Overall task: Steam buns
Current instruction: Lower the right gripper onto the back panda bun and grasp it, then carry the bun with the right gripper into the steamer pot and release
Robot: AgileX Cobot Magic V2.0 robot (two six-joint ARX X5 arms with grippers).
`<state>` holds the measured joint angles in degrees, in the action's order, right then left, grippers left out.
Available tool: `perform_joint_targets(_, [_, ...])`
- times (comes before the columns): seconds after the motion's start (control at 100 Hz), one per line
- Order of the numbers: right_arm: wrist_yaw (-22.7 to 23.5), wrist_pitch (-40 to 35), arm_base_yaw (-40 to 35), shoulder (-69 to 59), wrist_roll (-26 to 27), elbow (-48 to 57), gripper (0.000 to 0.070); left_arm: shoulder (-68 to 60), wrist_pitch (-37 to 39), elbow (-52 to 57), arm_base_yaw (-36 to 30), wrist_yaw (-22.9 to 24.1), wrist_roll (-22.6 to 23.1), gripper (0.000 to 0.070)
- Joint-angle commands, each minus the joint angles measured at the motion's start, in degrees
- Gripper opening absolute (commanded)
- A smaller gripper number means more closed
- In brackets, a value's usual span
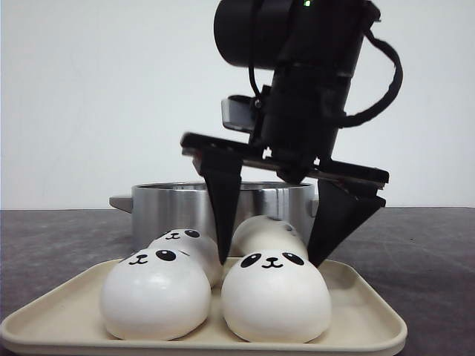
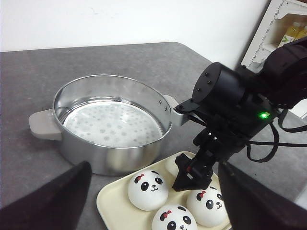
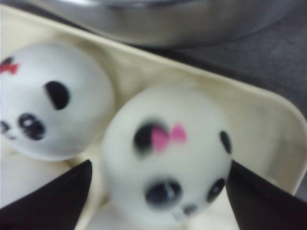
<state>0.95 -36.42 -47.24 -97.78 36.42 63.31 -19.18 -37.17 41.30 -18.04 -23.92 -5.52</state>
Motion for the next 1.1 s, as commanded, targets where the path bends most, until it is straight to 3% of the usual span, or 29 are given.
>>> perform_joint_targets(0.0, [-1.29,-0.07,-0.46,-1.05,0.42,0.59,0.0441,-0.2,0.44,0.48,-0.37,0.15,0.42,0.0513])
perform_joint_targets(0.18, [-2.54,-0.07,-0.13,-1.05,0.44,0.59,0.0371,-0.2,0.22,0.48,-0.37,0.15,0.39,0.0512])
perform_joint_targets(0.38, [-2.97,-0.04,-0.15,-1.05,-0.02,0.59,0.0,-0.2,-0.22,0.48,-0.37,0.15,0.39,0.0512])
perform_joint_targets(0.53, [-6.56,-0.35,-0.26,-1.05,-1.16,0.59,0.0,-0.2,-1.77,0.48,-0.35,0.17,0.42,0.0512])
perform_joint_targets(0.83, [-4.46,-4.79,-5.77,11.26,-2.73,1.03,0.0,-0.2,-1.77,0.48,-0.35,0.37,0.39,0.0512])
perform_joint_targets(0.98, [-9.22,-4.66,-9.33,19.96,-2.6,4.02,0.0,-0.2,-1.44,0.48,-0.35,1.57,0.39,0.0512])
perform_joint_targets(1.09, [-11.8,-4.81,-8.83,22.27,-5.44,8.76,0.0,-0.24,-0.83,0.48,-0.35,1.66,0.39,0.0511])
